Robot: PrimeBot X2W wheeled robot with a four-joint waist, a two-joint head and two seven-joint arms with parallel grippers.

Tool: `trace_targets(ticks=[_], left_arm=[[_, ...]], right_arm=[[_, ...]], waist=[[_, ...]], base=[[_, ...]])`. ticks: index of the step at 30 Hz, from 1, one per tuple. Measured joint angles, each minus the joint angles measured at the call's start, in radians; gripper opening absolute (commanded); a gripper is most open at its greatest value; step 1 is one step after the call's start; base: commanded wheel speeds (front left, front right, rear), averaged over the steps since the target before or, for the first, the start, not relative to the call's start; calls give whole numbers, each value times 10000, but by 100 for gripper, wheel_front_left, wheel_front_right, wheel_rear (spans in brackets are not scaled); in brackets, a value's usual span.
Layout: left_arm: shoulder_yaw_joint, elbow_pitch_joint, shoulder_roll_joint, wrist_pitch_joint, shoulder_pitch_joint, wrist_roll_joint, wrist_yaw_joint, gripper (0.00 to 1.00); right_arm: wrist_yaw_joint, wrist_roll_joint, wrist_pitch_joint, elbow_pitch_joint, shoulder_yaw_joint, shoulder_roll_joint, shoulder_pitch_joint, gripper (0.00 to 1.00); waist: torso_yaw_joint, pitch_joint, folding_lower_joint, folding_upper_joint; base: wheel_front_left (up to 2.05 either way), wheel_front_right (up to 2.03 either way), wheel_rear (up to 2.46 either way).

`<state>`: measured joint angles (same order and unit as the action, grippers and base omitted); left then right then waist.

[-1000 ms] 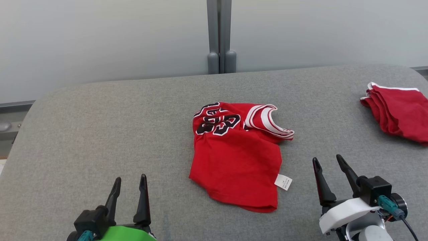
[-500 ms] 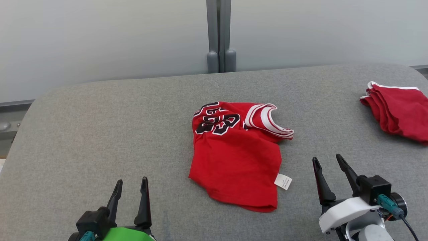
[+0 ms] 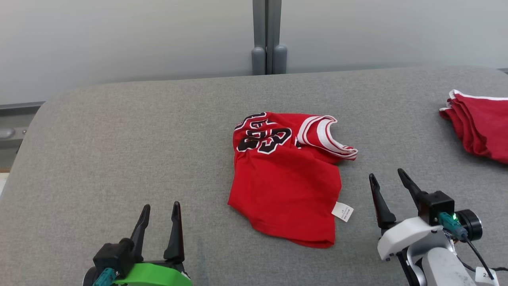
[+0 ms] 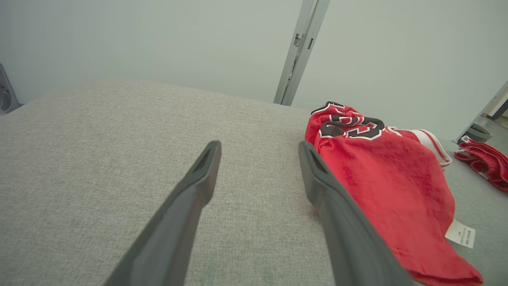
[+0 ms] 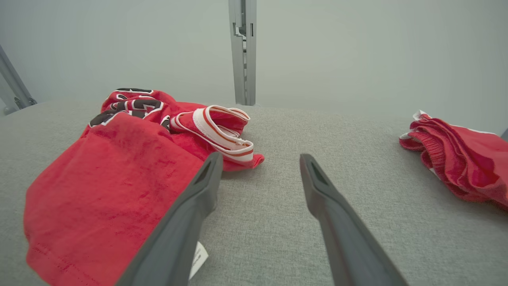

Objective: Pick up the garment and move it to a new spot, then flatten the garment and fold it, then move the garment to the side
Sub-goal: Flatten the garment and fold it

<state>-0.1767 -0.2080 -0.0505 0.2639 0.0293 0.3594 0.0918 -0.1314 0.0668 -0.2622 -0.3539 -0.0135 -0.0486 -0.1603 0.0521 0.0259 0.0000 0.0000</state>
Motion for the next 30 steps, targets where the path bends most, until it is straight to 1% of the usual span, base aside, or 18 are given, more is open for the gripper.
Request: trace_targets(ticks=[6,9,12,15,19,20,21,22,26,30], left_arm=[[-215,96,4,0,-431,73,-12,100],[-328,151,4,0,-633,146,-38,100],[-430,159,4,0,-822,190,-42,100],[-449,171,4,0,-940,247,-54,100],[-466,171,4,0,-1020,263,-56,100],[-470,171,4,0,-1020,268,-71,100],[-468,167,4,0,-1020,270,-84,100],[-472,159,4,0,-1020,270,-94,100],[-468,136,4,0,-1011,272,-130,100],[-477,115,6,0,-962,272,-130,100]], right_arm=[[0,-924,-12,-1237,148,-2,-1331,100],[0,-1459,-12,-2059,182,-13,-1994,100],[0,-1804,-12,-2865,115,-263,-2621,100],[0,-1987,-10,-3367,46,-428,-3132,100],[0,-2006,-12,-3597,-48,-456,-3628,100],[0,-2004,-12,-3655,-81,-462,-3677,46],[0,-1998,-12,-3733,-134,-470,-3717,3],[0,-1983,-12,-3810,-165,-485,-3753,0],[0,-1743,-12,-3848,-213,-562,-3997,0],[0,-1515,-12,-3638,-63,-685,-4191,0]], waist=[[219,583,0,0],[377,935,0,0],[590,1307,0,0],[815,1615,1,0],[1139,1908,1,0],[1197,1951,0,0],[1261,1993,0,0],[1317,2021,1,0],[1380,1955,1,0],[1283,1769,1,0]], base=[[0,0,0],[0,0,0],[0,0,0],[0,0,0],[0,0,0],[0,0,0],[0,0,0],[0,0,0],[0,0,0],[0,0,0]])
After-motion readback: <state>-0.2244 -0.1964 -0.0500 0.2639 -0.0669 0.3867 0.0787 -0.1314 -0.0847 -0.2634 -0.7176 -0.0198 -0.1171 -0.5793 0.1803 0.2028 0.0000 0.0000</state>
